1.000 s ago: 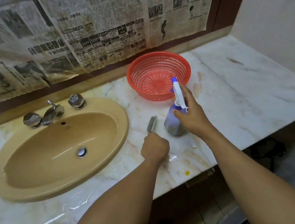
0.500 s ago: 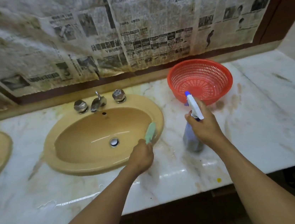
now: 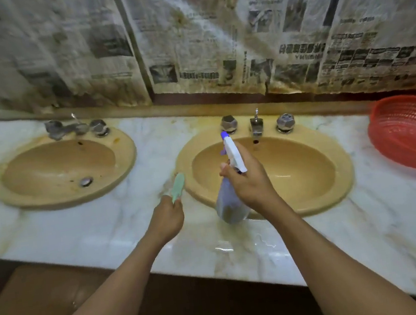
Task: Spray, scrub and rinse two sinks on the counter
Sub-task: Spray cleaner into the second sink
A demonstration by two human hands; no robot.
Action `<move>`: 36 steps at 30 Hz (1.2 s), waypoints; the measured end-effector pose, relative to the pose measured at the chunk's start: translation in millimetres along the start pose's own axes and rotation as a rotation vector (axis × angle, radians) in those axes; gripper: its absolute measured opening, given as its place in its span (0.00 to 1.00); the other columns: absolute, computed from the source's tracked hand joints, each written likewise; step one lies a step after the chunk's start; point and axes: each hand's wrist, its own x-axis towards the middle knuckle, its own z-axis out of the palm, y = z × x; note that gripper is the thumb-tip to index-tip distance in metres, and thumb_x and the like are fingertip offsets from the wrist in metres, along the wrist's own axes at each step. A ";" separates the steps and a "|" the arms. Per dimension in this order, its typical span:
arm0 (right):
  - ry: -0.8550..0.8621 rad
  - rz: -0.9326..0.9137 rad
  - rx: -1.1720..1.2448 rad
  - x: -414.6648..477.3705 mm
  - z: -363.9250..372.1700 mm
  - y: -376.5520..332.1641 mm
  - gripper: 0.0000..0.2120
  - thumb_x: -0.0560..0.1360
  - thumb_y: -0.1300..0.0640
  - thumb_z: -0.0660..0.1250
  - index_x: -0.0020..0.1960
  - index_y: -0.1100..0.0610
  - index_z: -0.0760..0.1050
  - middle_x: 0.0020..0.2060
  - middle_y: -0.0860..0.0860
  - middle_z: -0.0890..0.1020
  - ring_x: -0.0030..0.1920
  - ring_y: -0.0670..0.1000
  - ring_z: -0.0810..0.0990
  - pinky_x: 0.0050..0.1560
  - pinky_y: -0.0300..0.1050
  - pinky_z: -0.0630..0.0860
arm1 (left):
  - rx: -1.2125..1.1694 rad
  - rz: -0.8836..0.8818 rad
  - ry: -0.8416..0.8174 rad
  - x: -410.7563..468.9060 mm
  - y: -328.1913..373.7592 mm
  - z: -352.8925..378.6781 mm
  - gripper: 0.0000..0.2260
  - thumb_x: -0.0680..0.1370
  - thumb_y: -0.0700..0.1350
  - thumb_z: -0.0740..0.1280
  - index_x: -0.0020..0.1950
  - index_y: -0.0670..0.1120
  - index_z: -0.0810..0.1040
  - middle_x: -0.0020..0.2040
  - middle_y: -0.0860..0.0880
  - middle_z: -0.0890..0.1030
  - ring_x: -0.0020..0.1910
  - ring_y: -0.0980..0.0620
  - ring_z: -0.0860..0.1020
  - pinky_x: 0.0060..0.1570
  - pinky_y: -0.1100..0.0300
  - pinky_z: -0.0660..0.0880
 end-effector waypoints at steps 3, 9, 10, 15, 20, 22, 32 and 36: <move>0.016 -0.008 0.023 20.1 75.1 -10.1 0.18 0.80 0.58 0.65 0.69 0.50 0.74 0.49 0.45 0.81 0.48 0.50 0.81 0.50 0.46 0.78 | 0.001 -0.031 -0.023 23.5 -46.7 -44.4 0.12 0.87 0.48 0.54 0.56 0.39 0.68 0.46 0.45 0.76 0.39 0.50 0.74 0.33 0.56 0.67; 0.038 -0.053 -0.022 63.0 176.9 -25.9 0.19 0.81 0.59 0.63 0.71 0.49 0.72 0.55 0.41 0.78 0.49 0.43 0.78 0.50 0.39 0.73 | 0.091 -0.072 -0.060 72.4 -107.4 -101.5 0.12 0.87 0.48 0.53 0.58 0.39 0.67 0.48 0.44 0.75 0.39 0.50 0.73 0.32 0.56 0.65; 0.037 -0.046 -0.035 72.0 188.7 -26.2 0.19 0.81 0.59 0.64 0.71 0.49 0.72 0.55 0.40 0.78 0.50 0.40 0.77 0.51 0.38 0.72 | 0.107 -0.070 -0.070 80.4 -113.9 -105.8 0.13 0.87 0.48 0.53 0.59 0.39 0.68 0.49 0.43 0.75 0.40 0.49 0.74 0.34 0.54 0.66; 0.028 -0.026 -0.073 121.9 229.3 -16.4 0.20 0.81 0.58 0.64 0.73 0.49 0.71 0.55 0.39 0.79 0.48 0.43 0.78 0.50 0.37 0.71 | 0.179 -0.025 -0.133 115.3 -136.5 -113.0 0.12 0.87 0.49 0.54 0.58 0.41 0.68 0.55 0.42 0.77 0.47 0.46 0.75 0.44 0.55 0.68; 0.031 0.000 -0.097 150.3 249.9 -1.7 0.23 0.81 0.56 0.64 0.75 0.46 0.68 0.53 0.35 0.78 0.49 0.48 0.80 0.51 0.38 0.74 | 0.350 0.004 -0.210 133.1 -143.4 -112.1 0.15 0.87 0.52 0.54 0.62 0.42 0.72 0.59 0.42 0.78 0.52 0.44 0.77 0.47 0.55 0.70; 0.040 0.004 -0.089 153.4 252.2 0.6 0.24 0.81 0.56 0.65 0.75 0.45 0.68 0.55 0.36 0.79 0.47 0.46 0.80 0.50 0.35 0.74 | 0.425 0.018 -0.244 134.2 -144.0 -110.1 0.19 0.87 0.54 0.53 0.66 0.41 0.71 0.62 0.41 0.77 0.57 0.42 0.78 0.50 0.54 0.71; 0.091 0.041 -0.070 131.5 258.6 -1.1 0.30 0.75 0.68 0.70 0.67 0.40 0.70 0.52 0.30 0.75 0.50 0.37 0.75 0.50 0.24 0.69 | 0.458 0.251 -0.217 146.4 -163.8 -157.4 0.20 0.86 0.60 0.52 0.46 0.46 0.71 0.47 0.47 0.75 0.47 0.43 0.78 0.44 0.51 0.73; 0.186 0.082 -0.066 116.4 269.2 -5.8 0.34 0.74 0.62 0.74 0.70 0.36 0.67 0.59 0.36 0.76 0.58 0.40 0.76 0.57 0.34 0.72 | 0.349 0.371 -0.129 165.2 -197.1 -196.7 0.11 0.85 0.52 0.57 0.54 0.46 0.74 0.53 0.49 0.72 0.45 0.46 0.76 0.49 0.47 0.76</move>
